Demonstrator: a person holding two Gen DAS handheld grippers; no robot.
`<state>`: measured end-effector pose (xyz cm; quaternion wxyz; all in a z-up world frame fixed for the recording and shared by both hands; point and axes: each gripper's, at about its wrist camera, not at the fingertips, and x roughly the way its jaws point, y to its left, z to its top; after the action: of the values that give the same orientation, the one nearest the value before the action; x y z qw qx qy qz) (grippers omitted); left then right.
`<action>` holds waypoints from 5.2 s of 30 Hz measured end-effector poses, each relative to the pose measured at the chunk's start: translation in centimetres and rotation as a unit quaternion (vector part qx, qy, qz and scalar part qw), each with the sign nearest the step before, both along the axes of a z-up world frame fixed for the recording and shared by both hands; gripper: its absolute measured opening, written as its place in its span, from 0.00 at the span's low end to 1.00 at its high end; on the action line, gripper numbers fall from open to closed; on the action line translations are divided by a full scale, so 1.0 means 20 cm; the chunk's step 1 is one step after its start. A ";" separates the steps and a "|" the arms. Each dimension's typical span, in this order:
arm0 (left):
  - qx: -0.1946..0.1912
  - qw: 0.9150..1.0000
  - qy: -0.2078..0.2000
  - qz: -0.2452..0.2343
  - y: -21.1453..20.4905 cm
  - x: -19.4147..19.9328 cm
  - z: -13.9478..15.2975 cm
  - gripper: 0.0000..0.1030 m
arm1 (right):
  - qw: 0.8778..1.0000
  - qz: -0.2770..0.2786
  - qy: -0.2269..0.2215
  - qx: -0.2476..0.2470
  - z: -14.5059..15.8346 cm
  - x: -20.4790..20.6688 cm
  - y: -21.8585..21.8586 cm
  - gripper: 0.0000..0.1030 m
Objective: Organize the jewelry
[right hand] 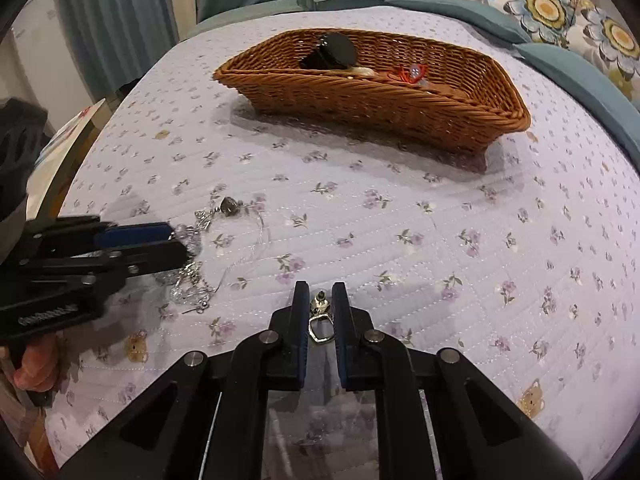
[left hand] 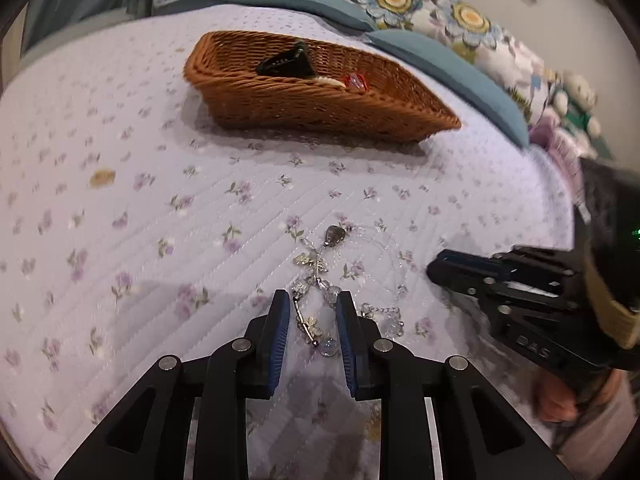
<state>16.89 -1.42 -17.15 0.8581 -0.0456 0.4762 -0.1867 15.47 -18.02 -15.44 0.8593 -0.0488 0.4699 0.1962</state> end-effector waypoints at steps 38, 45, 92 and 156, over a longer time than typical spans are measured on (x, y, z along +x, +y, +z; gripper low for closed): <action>-0.127 0.987 -0.090 -0.037 0.17 -0.23 0.48 0.00 | 0.995 -0.028 -0.070 0.069 0.26 -0.15 -0.14 0.13; -0.122 0.987 -0.104 -0.026 0.21 -0.26 0.56 0.00 | 0.992 -0.019 -0.098 0.079 0.42 -0.21 -0.14 0.13; -0.109 0.987 -0.115 -0.017 0.10 0.51 0.67 0.09 | 0.981 -0.060 -0.084 0.163 0.65 0.52 -0.38 0.13; 0.007 0.941 -0.315 0.127 -0.09 -0.69 1.18 0.72 | 0.945 -0.185 -0.269 0.029 1.09 -0.51 -0.13 0.51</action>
<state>3.18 -3.29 6.39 0.9811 -0.0384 0.1735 -0.0771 5.28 -20.66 6.37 0.9760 0.0130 0.2159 0.0269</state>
